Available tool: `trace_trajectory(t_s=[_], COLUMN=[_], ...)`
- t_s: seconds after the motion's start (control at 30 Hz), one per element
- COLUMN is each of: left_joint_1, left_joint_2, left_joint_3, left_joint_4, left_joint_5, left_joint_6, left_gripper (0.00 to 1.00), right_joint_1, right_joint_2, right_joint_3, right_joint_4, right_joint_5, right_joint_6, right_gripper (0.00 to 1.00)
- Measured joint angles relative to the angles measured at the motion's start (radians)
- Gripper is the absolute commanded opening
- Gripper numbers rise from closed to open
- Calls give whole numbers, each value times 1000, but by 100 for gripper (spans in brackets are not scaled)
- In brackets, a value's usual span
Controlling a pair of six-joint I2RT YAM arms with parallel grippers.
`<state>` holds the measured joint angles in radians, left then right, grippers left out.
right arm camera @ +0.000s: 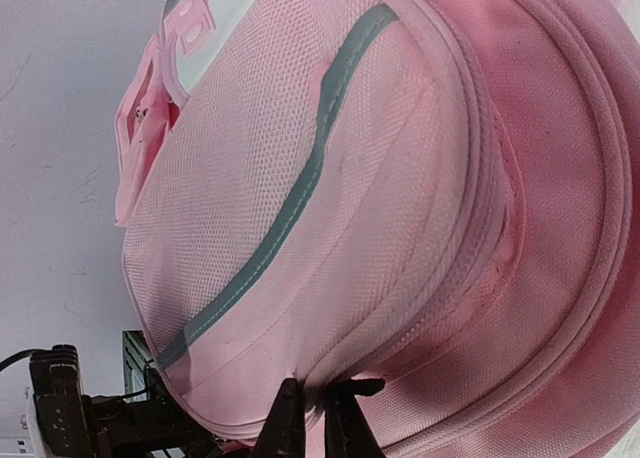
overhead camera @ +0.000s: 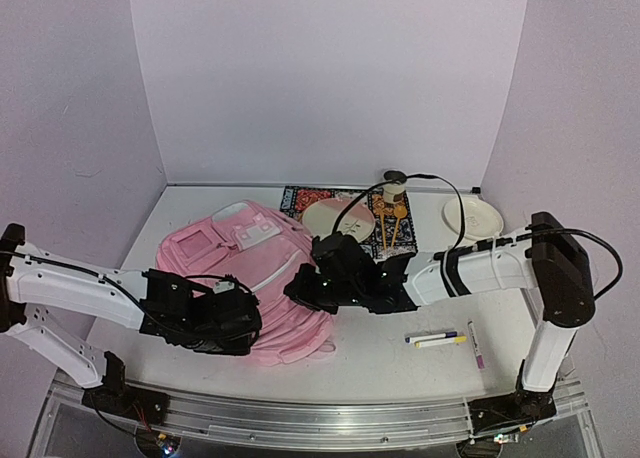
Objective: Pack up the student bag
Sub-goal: Grab the upper front pocket of the student bag, then unzip the upper front pocket of the student bag.
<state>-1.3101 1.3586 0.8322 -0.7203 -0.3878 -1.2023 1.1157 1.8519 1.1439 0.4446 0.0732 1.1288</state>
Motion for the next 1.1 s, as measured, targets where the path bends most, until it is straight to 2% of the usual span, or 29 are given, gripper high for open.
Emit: trace_trajectory(t_s=[0.13, 0.3, 0.6, 0.83, 0.93, 1.0, 1.1], left_joint_1=[-2, -5, 14, 177, 223, 246, 273], left_joint_2=[-9, -57, -113, -166, -168, -163, -142], left_joint_3=[0, 0, 15, -37, -38, -39, -37], left_joint_4=[-7, -27, -166, -169, -169, -168, -184], left_joint_5=[9, 17, -36, -30, -26, -26, -48], left_joint_6=[0, -1, -31, 15, 51, 74, 100], left_gripper=[0, 0, 0, 0, 8, 19, 35], right_joint_1=[-5, -10, -18, -23, -23, -24, -30], right_joint_2=[0, 0, 0, -9, -11, -12, -13], right_joint_3=[0, 0, -8, -21, -21, -21, -21], right_joint_4=[2, 8, 31, 59, 77, 84, 72], right_joint_5=[-7, -14, -52, -101, -127, -139, -149], right_joint_6=[-2, -7, -31, -74, -95, -109, -131], right_gripper=[0, 0, 0, 0, 0, 1, 11])
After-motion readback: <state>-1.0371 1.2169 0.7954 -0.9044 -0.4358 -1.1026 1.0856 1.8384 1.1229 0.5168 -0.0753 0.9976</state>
